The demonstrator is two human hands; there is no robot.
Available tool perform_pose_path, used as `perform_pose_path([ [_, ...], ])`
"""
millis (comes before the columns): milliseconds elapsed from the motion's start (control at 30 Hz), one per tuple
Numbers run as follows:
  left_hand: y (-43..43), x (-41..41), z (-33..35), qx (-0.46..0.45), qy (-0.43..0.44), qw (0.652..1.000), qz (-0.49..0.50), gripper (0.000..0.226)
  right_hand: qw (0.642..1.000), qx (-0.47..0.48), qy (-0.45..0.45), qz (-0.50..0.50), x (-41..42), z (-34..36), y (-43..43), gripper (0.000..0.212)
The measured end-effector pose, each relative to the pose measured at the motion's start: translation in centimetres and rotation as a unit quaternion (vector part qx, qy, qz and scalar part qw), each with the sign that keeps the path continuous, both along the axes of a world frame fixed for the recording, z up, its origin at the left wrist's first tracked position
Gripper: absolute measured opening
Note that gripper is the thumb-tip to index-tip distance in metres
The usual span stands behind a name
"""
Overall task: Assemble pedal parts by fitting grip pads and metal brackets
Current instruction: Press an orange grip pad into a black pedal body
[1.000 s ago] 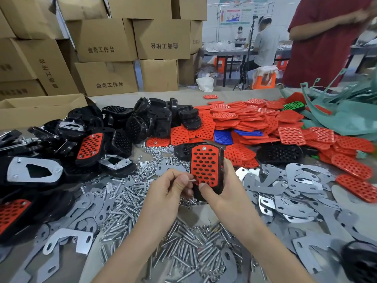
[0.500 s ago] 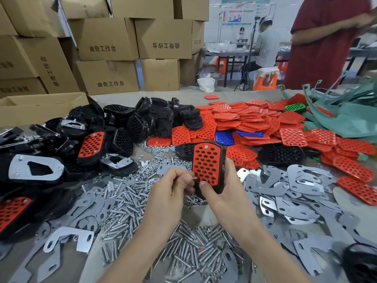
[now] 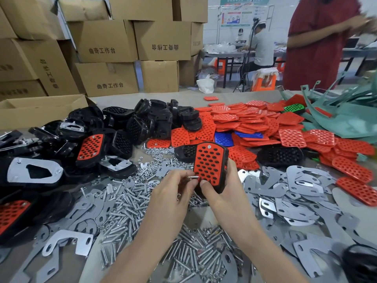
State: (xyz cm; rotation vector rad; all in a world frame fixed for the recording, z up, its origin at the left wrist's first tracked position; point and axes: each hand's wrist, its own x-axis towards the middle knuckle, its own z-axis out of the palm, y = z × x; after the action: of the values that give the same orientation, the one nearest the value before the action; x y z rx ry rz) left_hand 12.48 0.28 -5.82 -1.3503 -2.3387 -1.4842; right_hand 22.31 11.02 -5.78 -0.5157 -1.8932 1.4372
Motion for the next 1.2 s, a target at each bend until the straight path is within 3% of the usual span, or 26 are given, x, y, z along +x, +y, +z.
perform_pose_path([
  [300,-0.5,-0.2,0.3,-0.033,0.095,0.995,-0.012,0.013,0.999,0.034,-0.009,0.000,0.3,0.0,-0.2,0.040],
  [467,-0.5,-0.4,0.5,-0.082,0.143,0.986,-0.016,0.026,0.998,0.054,-0.014,0.009,0.1,0.0,-0.4,0.048],
  [667,-0.4,-0.2,0.8,-0.035,-0.007,0.998,-0.042,0.046,0.998,0.059,-0.012,0.020,0.2,0.0,-0.6,0.045],
  [833,-0.3,0.1,1.0,-0.105,0.172,0.979,0.005,0.024,0.998,0.061,-0.001,0.009,0.2,0.0,-0.3,0.049],
  [900,-0.2,0.1,0.9,-0.103,0.151,0.983,0.012,0.022,0.998,0.062,-0.003,0.005,0.1,-0.1,-0.3,0.049],
  [1067,-0.2,0.3,0.4,-0.022,0.003,1.000,0.020,0.033,0.997,0.078,-0.009,-0.008,0.1,-0.1,-0.5,0.051],
  [1200,0.2,0.7,0.1,-0.021,0.006,0.999,0.040,0.024,0.997,0.080,-0.020,-0.012,0.0,-0.2,-0.6,0.050],
])
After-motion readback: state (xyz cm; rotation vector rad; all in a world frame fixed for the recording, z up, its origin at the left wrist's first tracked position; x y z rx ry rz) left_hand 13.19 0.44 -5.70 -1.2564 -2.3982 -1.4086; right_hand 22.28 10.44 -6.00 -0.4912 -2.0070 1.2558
